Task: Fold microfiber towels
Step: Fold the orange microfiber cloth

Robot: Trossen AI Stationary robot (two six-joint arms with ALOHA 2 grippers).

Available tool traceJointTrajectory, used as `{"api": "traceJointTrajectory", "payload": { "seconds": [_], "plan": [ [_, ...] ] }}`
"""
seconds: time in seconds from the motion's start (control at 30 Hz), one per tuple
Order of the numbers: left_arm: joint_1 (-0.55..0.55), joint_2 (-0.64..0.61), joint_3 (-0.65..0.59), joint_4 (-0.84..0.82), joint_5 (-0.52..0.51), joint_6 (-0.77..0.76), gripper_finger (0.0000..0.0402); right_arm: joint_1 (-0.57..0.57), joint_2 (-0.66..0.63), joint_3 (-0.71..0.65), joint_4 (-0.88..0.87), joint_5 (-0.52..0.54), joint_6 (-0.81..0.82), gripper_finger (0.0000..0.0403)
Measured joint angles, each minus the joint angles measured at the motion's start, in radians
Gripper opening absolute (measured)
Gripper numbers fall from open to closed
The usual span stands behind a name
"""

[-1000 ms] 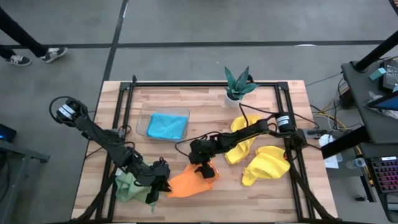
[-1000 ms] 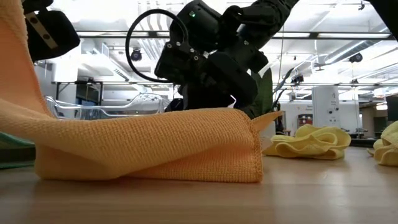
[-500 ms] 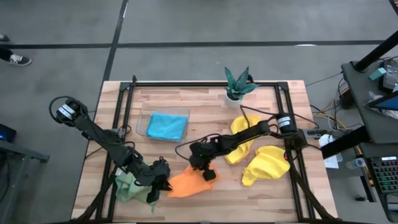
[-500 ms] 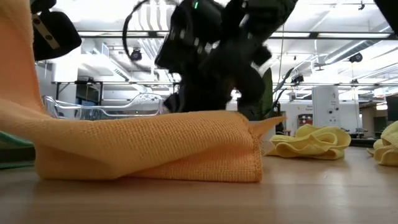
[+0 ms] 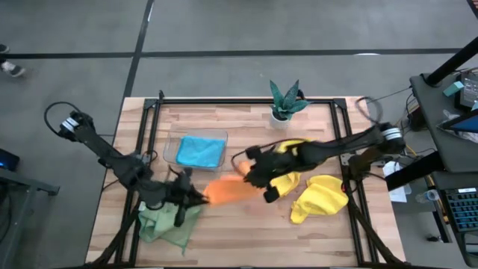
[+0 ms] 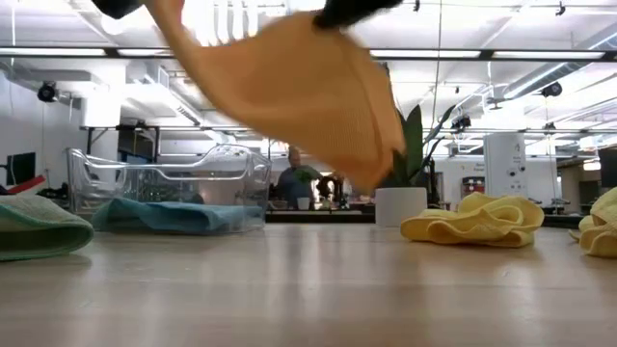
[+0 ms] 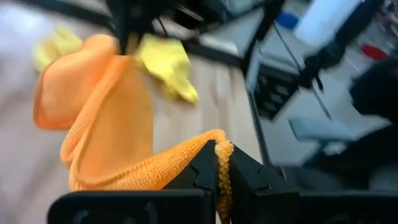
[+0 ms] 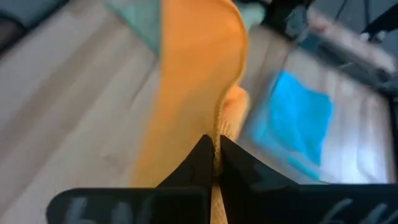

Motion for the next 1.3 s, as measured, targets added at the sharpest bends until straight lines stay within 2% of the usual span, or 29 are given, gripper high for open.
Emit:
{"api": "traceJointTrajectory", "payload": {
  "seconds": [0.13,0.3,0.47,0.77,0.9,0.97,1.1,1.2,1.3],
  "plan": [
    [0.003,-0.068,0.003,0.046,-0.059,0.09,0.0,-0.025,-0.086,0.0,-0.016,-0.128,0.102,0.0009],
    [0.0,-0.103,-0.003,0.11,-0.053,0.233,0.0,-0.024,-0.125,-0.038,-0.024,-0.086,0.192,0.0009],
    [0.0,-0.076,-0.005,0.106,-0.04,0.288,0.0,-0.024,-0.091,-0.097,0.012,-0.087,0.252,0.0016],
    [0.0,-0.041,-0.004,0.107,-0.04,0.288,0.0,-0.027,-0.041,-0.128,0.067,-0.088,0.279,0.0112],
    [-0.001,-0.041,-0.006,0.107,-0.039,0.287,0.0,-0.027,-0.041,-0.155,0.121,-0.087,0.287,0.0136],
    [-0.003,-0.038,-0.006,0.108,-0.032,0.287,0.0,-0.027,-0.031,-0.19,0.183,-0.087,0.301,0.0144],
    [-0.006,-0.022,-0.007,0.107,0.033,0.272,0.0,-0.027,0.023,-0.305,0.435,-0.088,0.319,0.0156],
    [-0.007,-0.006,-0.008,0.107,0.123,0.244,0.0,-0.033,0.104,-0.375,0.667,-0.088,0.327,0.0157],
    [-0.011,0.016,-0.011,0.106,0.161,0.215,0.0,-0.043,0.211,-0.388,0.825,-0.094,0.334,0.0157]
  ]
}}
